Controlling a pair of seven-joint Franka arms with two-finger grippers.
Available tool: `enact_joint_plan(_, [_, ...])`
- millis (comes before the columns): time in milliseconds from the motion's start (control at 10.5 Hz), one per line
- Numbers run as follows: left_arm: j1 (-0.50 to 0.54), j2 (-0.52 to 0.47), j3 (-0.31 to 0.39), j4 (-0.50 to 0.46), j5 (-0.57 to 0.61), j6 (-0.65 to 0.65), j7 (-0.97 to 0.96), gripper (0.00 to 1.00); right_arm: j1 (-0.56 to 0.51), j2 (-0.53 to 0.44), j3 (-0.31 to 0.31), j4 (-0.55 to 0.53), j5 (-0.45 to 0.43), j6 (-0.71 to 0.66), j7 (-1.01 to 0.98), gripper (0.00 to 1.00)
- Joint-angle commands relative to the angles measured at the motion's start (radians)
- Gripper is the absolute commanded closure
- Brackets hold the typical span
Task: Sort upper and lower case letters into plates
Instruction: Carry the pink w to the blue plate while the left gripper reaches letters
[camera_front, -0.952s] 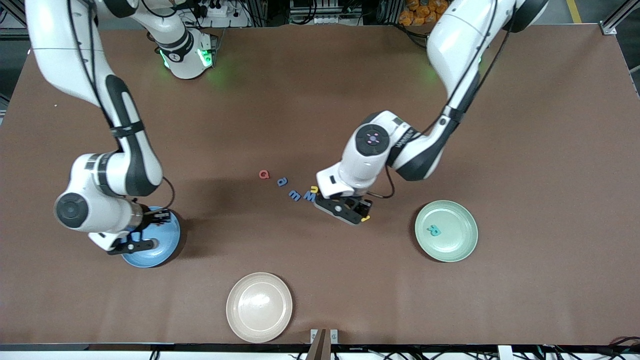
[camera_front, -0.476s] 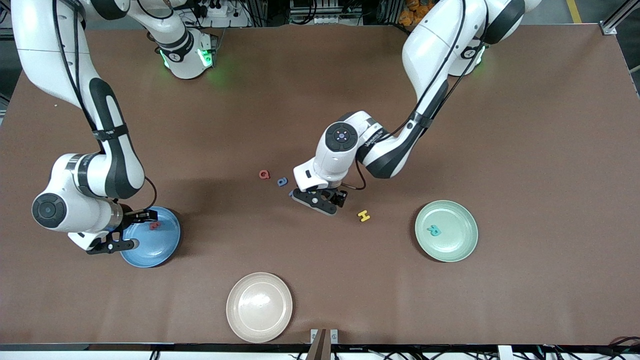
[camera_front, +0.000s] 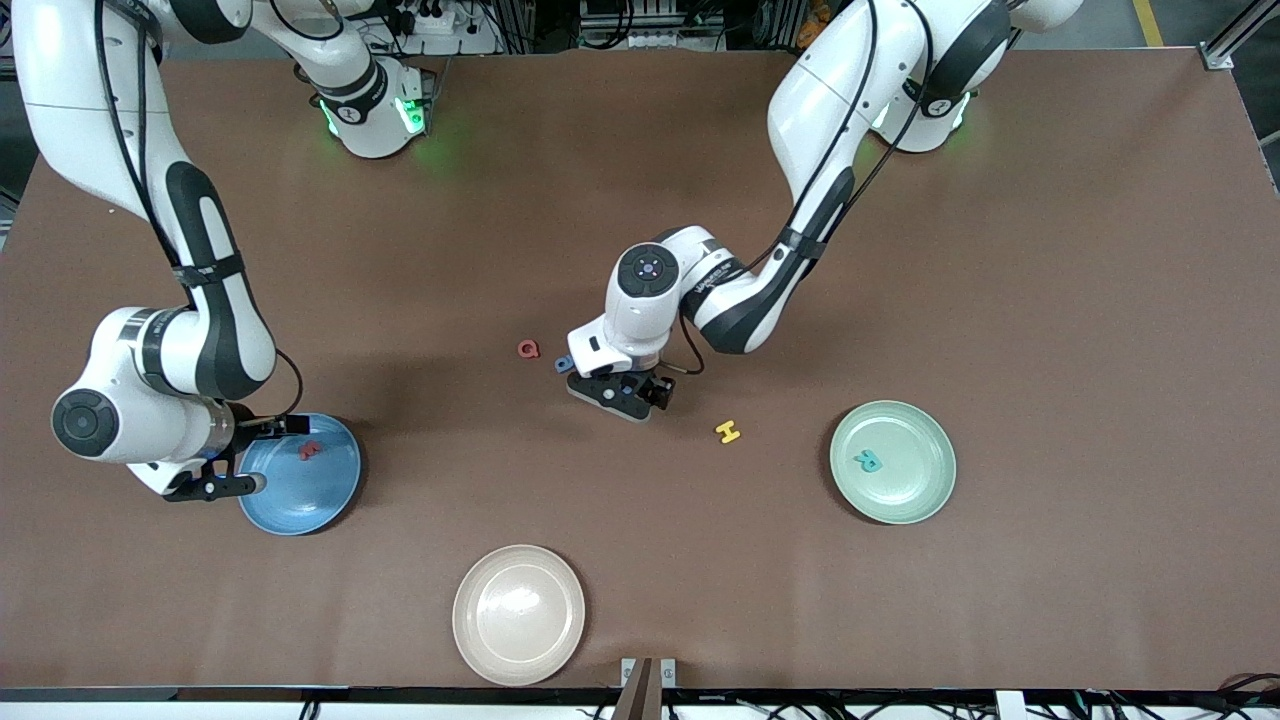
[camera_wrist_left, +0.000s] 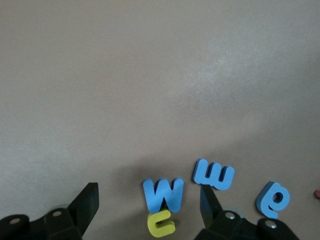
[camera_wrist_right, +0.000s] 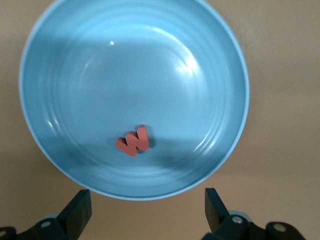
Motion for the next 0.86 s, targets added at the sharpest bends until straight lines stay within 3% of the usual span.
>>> enact_joint_plan(0, [-0.020,0.029,0.020,0.032,-0.004,0.017,-0.021,0.10,-0.020,0.008,0.020,-0.006,0.013,-0.003,0.011,0.00])
enact_joint_plan(762, [-0.046,0.064,0.029,0.031,0.001,0.019,-0.055,0.21,-0.015,0.034,0.018,-0.006,0.013,0.009,0.012,0.00])
